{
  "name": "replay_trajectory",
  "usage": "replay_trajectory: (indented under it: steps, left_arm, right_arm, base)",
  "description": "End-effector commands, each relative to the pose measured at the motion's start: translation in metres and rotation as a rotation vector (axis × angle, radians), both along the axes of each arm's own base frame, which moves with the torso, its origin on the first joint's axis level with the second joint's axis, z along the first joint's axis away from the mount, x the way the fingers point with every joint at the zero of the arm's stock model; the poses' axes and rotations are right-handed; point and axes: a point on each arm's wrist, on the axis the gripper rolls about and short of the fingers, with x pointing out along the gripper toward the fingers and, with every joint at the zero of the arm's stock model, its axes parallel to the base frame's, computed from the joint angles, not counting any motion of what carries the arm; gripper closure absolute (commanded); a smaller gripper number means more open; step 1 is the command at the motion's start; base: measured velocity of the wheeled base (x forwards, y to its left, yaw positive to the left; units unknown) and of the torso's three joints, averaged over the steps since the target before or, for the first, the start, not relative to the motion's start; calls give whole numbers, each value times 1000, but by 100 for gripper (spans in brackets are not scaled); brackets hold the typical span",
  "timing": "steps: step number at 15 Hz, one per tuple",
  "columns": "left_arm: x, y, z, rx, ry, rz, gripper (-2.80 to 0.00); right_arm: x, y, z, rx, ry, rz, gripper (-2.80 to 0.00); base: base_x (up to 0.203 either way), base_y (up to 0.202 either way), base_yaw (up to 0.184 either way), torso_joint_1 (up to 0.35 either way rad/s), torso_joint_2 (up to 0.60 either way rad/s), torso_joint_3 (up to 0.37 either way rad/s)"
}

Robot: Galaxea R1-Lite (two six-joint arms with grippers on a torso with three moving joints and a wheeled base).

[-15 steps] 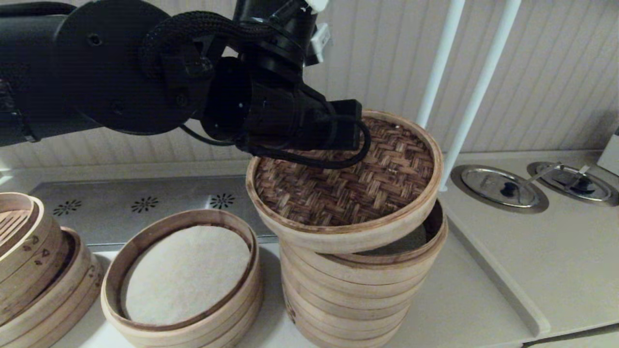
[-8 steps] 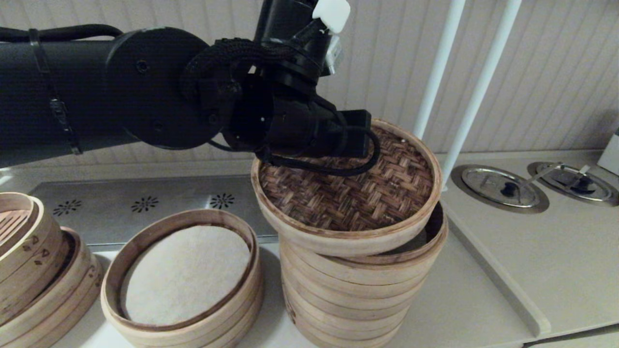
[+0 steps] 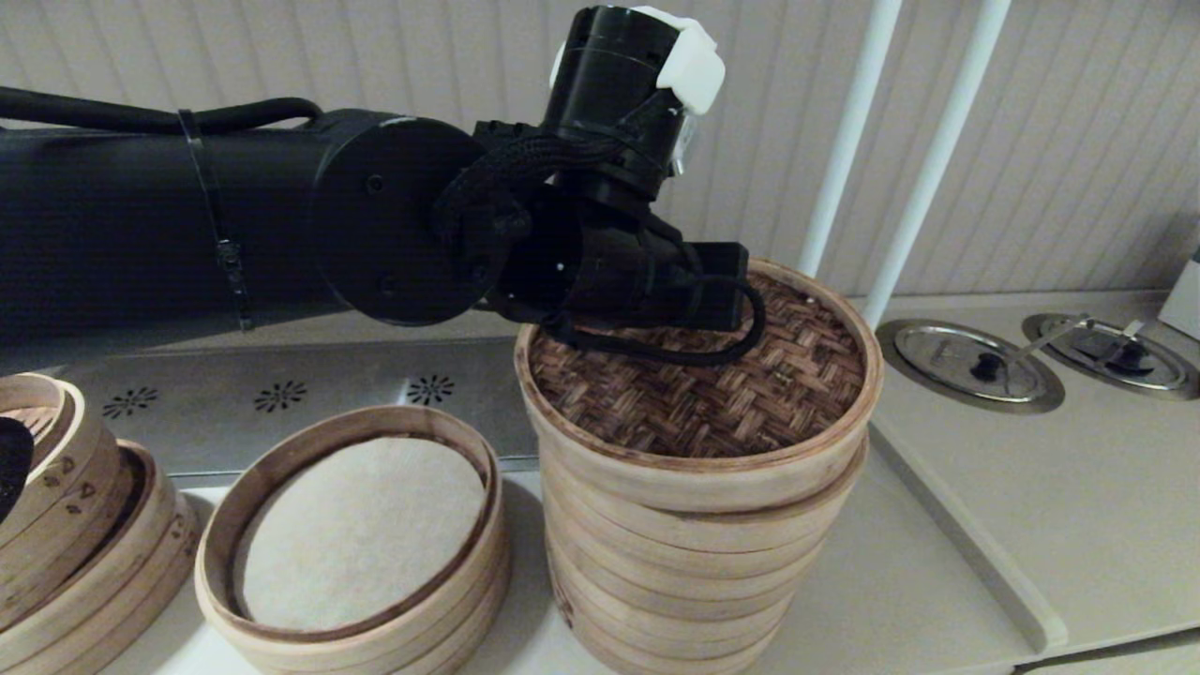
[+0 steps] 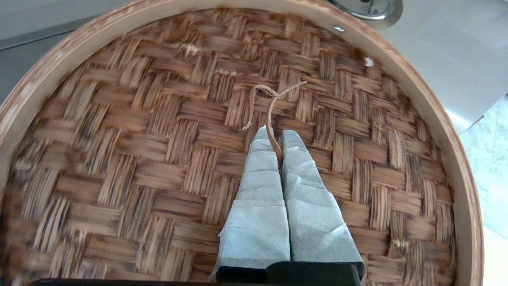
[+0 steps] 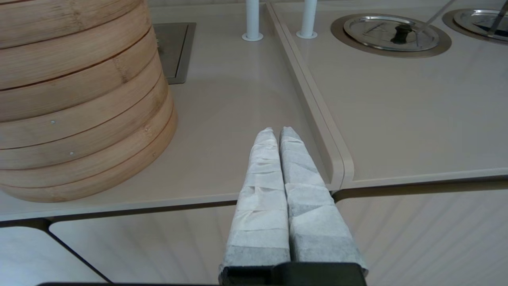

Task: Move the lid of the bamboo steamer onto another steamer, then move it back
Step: Put the steamer

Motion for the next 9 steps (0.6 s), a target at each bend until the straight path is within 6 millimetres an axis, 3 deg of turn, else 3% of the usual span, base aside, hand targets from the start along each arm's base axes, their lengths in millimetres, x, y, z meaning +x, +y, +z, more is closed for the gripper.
replay_trajectory:
  steps: [1,9]
  left_arm:
    - [1,-2,-3,6,7,2,0]
    - [2,-10,-13,35,12,-13,0]
  right_arm:
    - [0,0,0,0,2,1,0]
    - [0,0,0,0,2,1,0]
  base:
    - [0,0,0,0,0,0]
    - [0,0,0,0,0,0]
